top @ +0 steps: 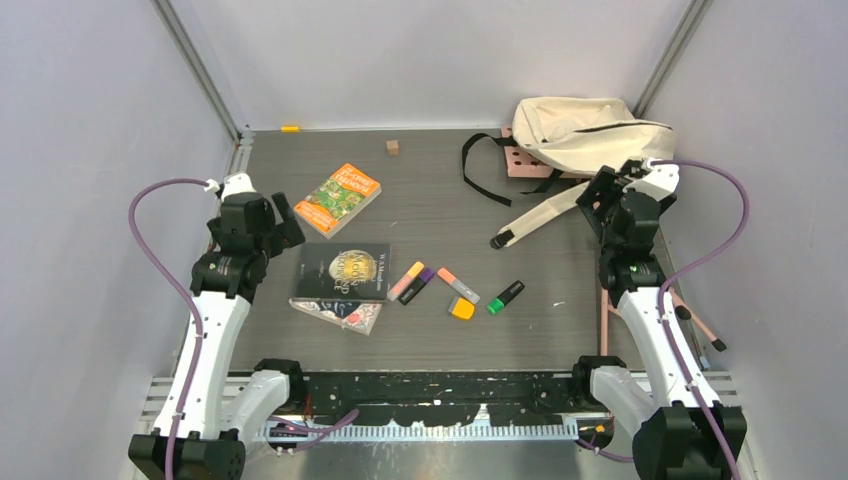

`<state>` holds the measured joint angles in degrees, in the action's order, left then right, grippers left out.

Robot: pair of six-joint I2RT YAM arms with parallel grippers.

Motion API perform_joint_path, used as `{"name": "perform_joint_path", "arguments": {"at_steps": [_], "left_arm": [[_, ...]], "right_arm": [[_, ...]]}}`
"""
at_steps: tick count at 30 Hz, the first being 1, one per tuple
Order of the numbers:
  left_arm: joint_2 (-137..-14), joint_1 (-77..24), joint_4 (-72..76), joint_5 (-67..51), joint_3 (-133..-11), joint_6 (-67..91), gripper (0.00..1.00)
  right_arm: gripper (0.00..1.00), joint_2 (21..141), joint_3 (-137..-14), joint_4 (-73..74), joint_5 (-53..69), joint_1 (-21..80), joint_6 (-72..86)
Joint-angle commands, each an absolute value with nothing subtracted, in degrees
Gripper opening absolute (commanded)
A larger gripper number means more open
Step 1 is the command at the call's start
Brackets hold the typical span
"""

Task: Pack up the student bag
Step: Pick up the student bag at the corner of the board.

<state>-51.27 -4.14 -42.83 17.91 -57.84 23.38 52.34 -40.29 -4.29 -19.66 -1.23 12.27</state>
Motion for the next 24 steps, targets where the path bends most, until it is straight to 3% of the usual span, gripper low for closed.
{"name": "perform_joint_path", "arguments": {"at_steps": [1, 13, 24], "left_arm": [[-51.30, -3.87, -45.00, 18.29, -60.84, 22.45, 0.98], [-52.55, -3.91, -44.87, 16.91, -62.62, 23.71, 0.98], [-64.05, -3.95, -37.55, 9.21, -69.17, 22.93, 0.98]], "right_arm": [[1.00, 51.57, -41.31, -4.45, -21.49, -1.08, 12.23], [1.00, 57.73, -51.54, 10.16, -28.52, -1.30, 19.64], [1.00, 73.21, -72.50, 20.05, -19.24, -8.36, 21.18]]}}
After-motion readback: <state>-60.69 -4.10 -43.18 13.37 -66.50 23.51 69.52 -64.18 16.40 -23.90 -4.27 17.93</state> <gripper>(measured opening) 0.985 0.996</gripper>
